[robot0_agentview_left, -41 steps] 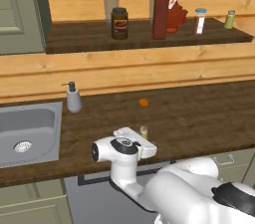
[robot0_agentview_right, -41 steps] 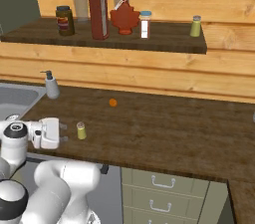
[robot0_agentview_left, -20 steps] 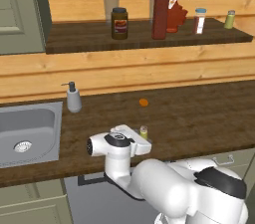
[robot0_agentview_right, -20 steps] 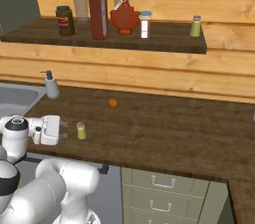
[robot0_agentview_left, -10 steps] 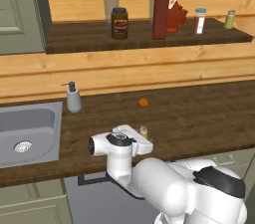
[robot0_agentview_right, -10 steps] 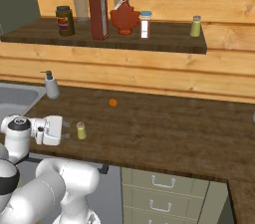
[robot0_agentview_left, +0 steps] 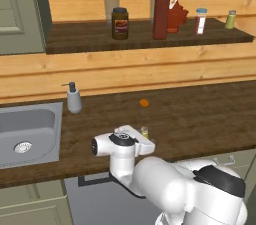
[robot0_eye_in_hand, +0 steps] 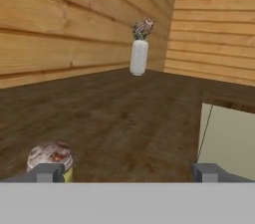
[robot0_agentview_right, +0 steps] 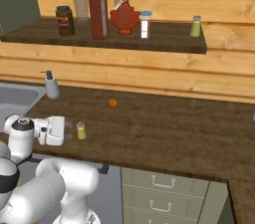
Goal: Put the shaker and condiment bottle from the counter next to their counterparts in the cabinet.
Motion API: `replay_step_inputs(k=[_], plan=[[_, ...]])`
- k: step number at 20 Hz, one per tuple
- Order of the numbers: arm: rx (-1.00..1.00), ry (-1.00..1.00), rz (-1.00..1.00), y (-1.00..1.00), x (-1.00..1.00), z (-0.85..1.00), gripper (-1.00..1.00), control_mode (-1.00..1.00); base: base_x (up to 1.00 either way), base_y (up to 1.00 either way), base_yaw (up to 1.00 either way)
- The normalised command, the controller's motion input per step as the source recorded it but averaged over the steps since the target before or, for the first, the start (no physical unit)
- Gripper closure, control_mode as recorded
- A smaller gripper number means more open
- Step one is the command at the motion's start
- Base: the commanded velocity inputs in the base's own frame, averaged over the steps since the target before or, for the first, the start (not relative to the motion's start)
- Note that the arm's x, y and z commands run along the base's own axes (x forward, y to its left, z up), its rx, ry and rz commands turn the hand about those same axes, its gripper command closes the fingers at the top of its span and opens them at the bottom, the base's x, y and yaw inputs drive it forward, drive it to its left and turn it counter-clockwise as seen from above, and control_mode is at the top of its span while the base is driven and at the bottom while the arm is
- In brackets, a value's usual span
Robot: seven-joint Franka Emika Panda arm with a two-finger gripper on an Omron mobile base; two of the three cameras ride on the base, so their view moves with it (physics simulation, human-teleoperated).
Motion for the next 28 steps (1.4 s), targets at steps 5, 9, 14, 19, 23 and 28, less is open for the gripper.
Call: replay_step_inputs(k=[5, 9, 14, 19, 23, 28], plan=[[0.0, 0.0, 0.0, 0.0, 0.18, -0.07, -1.0, -1.0, 0.0, 0.0, 0.0], [0.0, 0.01, 0.0, 0.0, 0.18, -0.14, -1.0, -1.0, 0.0, 0.0, 0.0], [0.0, 0.01, 0.0, 0.0, 0.09, -0.28, -1.0, -1.0, 0.0, 0.0, 0.0], [0.0, 0.0, -0.01, 0.04, 0.11, -0.23, -1.0, -1.0, 0.0, 0.0, 0.0], [0.0, 0.0, -0.01, 0.14, 0.11, -0.17, -1.0, -1.0, 0.0, 0.0, 0.0], [0.0, 0.0, -0.02, 0.06, 0.16, -0.06, -1.0, -1.0, 0.0, 0.0, 0.0]])
